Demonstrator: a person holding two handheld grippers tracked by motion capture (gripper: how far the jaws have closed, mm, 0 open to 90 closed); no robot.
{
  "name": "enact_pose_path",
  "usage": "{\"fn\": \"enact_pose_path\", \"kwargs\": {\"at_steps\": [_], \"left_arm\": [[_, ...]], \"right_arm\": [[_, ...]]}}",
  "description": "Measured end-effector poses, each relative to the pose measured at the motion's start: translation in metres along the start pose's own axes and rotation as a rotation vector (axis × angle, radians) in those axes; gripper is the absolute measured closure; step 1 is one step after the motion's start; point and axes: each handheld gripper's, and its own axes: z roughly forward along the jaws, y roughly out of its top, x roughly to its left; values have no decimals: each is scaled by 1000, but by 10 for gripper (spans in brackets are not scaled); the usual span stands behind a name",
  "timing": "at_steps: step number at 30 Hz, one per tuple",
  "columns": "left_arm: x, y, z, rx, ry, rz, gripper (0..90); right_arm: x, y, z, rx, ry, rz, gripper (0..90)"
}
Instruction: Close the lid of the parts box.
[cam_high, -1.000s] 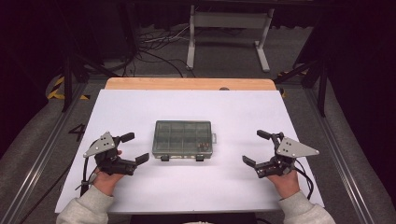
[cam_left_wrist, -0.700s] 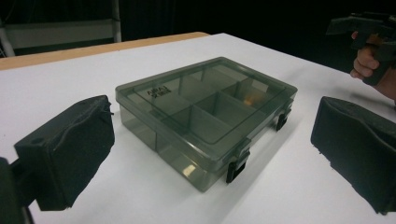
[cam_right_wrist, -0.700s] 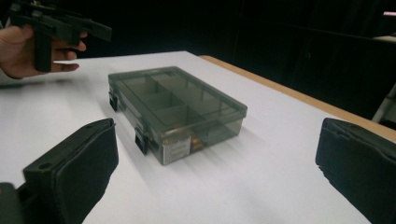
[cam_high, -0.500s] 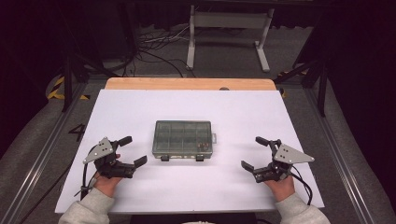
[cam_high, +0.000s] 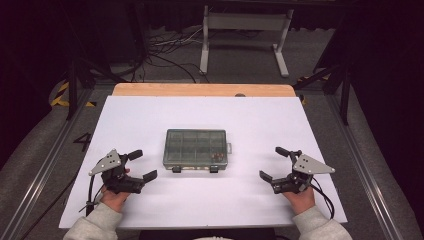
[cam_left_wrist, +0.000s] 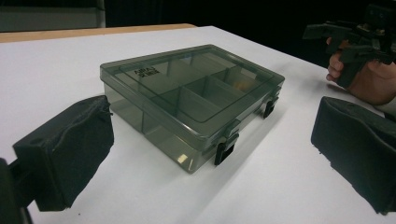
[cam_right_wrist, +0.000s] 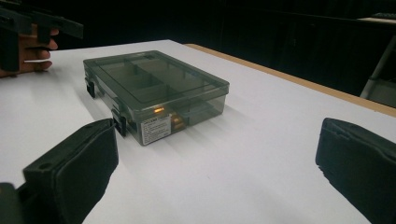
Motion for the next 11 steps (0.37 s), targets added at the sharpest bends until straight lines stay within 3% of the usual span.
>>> {"fn": "enact_pose_path", "kwargs": {"at_steps": [7,11], "left_arm": [[0,1,1,-3,16,22,0],[0,1,1,-3,19,11,0]], "right_arm": [[-2,-1,2,12,2,11,0],[-2,-1,1,11,-1,14,0]]}}
